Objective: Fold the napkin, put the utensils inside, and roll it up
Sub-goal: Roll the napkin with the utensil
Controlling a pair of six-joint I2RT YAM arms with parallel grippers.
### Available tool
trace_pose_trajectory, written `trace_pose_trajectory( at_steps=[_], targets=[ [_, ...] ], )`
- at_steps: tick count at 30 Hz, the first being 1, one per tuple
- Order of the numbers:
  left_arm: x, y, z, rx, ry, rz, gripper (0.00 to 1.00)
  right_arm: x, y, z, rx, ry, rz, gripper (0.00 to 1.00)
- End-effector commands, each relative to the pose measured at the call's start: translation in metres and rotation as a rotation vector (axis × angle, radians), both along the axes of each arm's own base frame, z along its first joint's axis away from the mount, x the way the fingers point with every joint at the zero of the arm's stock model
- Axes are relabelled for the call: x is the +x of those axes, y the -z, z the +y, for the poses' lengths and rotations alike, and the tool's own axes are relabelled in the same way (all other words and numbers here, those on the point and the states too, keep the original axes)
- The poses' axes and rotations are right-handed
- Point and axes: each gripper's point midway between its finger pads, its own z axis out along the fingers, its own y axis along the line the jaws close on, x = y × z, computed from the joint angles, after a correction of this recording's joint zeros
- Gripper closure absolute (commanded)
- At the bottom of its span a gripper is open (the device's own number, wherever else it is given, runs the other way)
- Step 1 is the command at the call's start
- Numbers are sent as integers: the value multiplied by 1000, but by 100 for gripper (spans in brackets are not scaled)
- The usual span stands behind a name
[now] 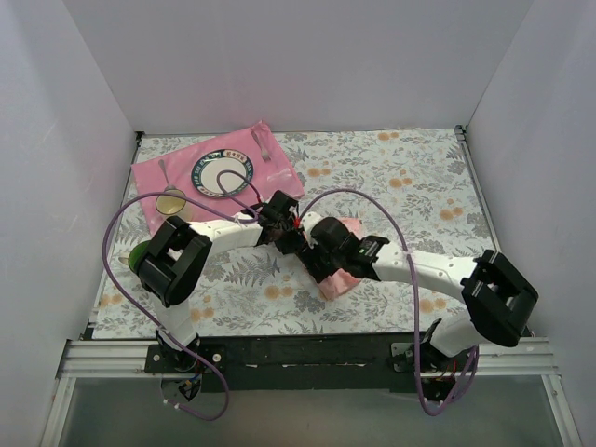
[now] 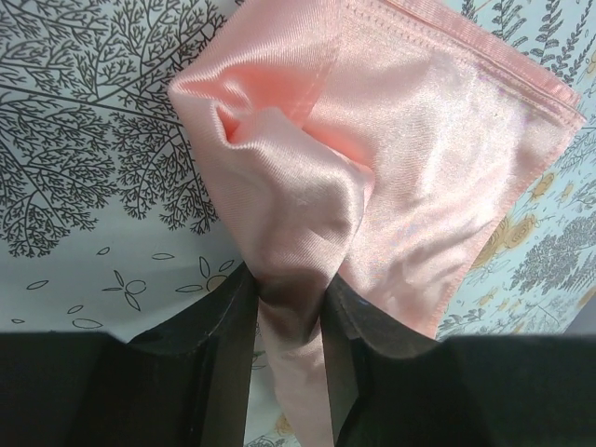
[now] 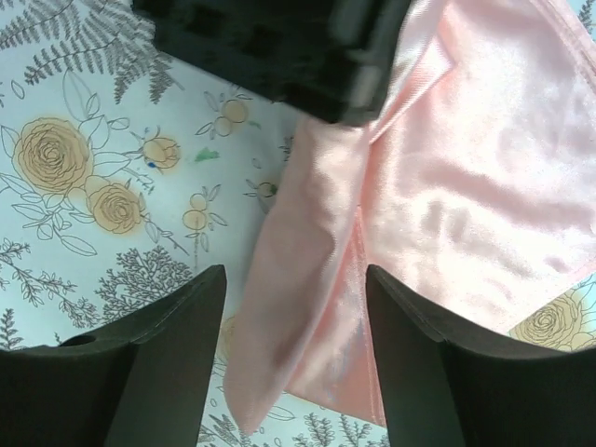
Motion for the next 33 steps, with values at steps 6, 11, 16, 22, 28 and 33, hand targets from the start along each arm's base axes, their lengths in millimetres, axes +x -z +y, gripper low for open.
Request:
trace_pose_trajectory(
  at_steps=[6,11,16,22,28,33],
  targets=[
    [-25,21,10,48,21,121,100,6,21,12,-306,109,-290,24],
    [-25,18,11,46,27,114,100,8,36,16,-344,114,-307,30],
    [-26,17,14,58,34,105,100,8,46,7,-362,133,-312,49],
    [-26,10,15,63,66,77,100,5,60,3,-320,117,-239,78],
    [-17,-17,27,47,65,-58,62,-7,60,11,-120,65,-84,92],
    [-7,-33,37,59,50,-128,31,-9,50,14,93,39,91,95]
  ],
)
